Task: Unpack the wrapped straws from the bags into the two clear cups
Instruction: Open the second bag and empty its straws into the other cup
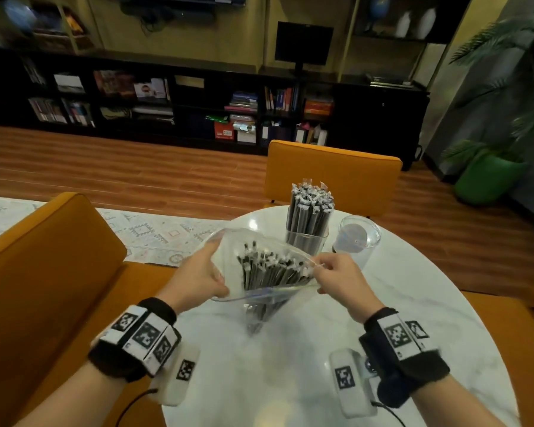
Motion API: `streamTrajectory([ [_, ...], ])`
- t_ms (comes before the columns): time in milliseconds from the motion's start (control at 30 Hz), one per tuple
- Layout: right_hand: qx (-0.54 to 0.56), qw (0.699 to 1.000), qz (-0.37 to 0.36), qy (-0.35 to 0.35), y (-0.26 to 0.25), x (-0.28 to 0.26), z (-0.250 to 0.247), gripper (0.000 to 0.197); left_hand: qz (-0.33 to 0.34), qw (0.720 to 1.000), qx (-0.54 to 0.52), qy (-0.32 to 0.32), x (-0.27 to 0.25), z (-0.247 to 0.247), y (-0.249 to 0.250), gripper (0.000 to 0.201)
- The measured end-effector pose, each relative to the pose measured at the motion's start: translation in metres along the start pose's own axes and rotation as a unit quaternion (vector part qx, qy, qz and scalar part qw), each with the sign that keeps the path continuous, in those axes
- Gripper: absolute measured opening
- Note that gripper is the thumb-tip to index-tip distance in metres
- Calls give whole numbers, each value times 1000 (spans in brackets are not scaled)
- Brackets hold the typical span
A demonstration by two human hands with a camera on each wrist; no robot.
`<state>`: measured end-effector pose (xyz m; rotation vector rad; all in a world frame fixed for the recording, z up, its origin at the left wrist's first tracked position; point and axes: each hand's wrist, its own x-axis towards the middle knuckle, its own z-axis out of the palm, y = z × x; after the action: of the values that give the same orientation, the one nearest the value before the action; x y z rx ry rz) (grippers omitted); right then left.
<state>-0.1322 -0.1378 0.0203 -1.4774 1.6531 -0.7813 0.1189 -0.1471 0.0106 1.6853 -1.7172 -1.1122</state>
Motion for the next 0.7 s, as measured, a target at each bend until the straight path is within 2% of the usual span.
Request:
streamTrajectory([
  [67,33,998,-15,-44,2,-4,13,21,8,1000,4,-23,0,11,3,114],
  [133,117,989,-12,-91,3,-7,15,21,22,999,-23,-40,-1,13,1,112],
  [167,168,981,-8,-99,4,-7,11,21,27,999,-24,-37,0,12,-2,108],
  [233,226,971,0,-73,10,-3,2,30,32,999,-14,-32,3,7,-9,97],
  [300,217,974,3,-62,13,-2,2,32,26,996,-49,-65,1,9,-10,95],
  [367,182,980,-2,-84,18,-3,8,20,21,987,-128,-98,-4,15,-9,103],
  [433,180,981,-14,-75,24,-3,8,15,33,976,-196,-88,-6,19,-8,101],
  [500,200,979,10,-43,34,-3,6,21,35,968,-241,-65,-8,20,-12,95],
  [600,146,984,88,-41,53,-6,9,24,24,982,-175,-70,-10,30,-24,102],
  [700,99,989,97,-57,68,-12,6,22,14,988,-115,-100,-12,41,-38,114],
])
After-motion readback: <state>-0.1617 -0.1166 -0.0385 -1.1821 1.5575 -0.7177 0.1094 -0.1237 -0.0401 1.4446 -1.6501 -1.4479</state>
